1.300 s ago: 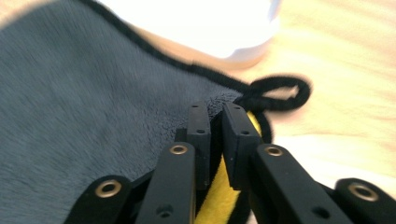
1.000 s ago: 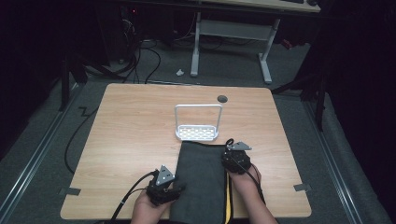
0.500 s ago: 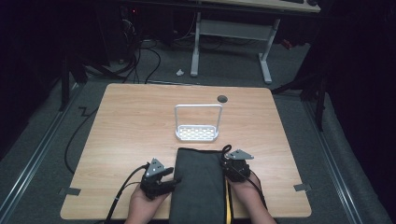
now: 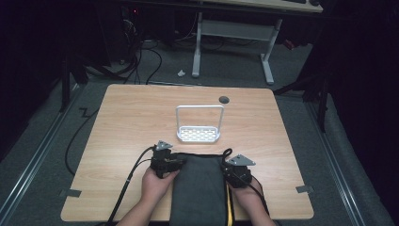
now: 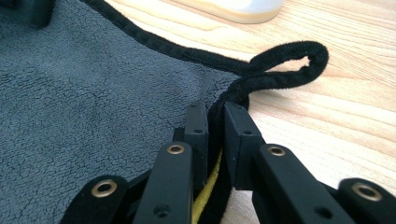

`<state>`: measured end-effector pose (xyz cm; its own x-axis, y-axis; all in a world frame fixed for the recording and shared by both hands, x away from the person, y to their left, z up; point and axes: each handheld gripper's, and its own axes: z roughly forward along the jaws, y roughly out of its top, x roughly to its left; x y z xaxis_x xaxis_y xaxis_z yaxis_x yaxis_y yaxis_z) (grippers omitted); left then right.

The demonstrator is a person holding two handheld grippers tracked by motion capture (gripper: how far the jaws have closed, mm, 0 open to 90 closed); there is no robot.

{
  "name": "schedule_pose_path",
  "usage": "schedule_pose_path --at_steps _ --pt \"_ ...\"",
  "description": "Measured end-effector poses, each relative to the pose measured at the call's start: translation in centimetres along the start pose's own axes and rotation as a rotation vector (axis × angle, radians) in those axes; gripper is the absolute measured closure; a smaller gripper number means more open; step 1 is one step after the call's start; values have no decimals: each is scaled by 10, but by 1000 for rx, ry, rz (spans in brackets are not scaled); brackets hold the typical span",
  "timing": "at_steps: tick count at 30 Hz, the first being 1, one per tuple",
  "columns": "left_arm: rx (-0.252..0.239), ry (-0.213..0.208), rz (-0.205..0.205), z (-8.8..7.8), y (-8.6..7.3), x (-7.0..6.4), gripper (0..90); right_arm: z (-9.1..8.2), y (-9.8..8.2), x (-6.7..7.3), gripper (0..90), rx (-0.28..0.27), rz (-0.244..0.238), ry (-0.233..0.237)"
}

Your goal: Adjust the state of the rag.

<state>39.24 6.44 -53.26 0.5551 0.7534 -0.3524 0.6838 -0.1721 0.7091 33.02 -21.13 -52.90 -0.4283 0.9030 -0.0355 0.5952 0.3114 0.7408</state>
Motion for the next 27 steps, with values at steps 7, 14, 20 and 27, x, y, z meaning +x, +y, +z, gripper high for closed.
schedule_pose_path --at_steps 7,14,20,27 --pt "2 -5 31 1 -3 -1 755 -1 2 -4 539 -20 43 -5" --pt "-2 -5 38 1 -5 -2 755 10 6 -12 460 -3 139 8" --pt "-1 -12 37 1 -5 -2 763 11 8 -5 651 1 107 6" --pt "-7 -13 51 -1 -5 -2 811 11 9 -1 802 -3 78 27"
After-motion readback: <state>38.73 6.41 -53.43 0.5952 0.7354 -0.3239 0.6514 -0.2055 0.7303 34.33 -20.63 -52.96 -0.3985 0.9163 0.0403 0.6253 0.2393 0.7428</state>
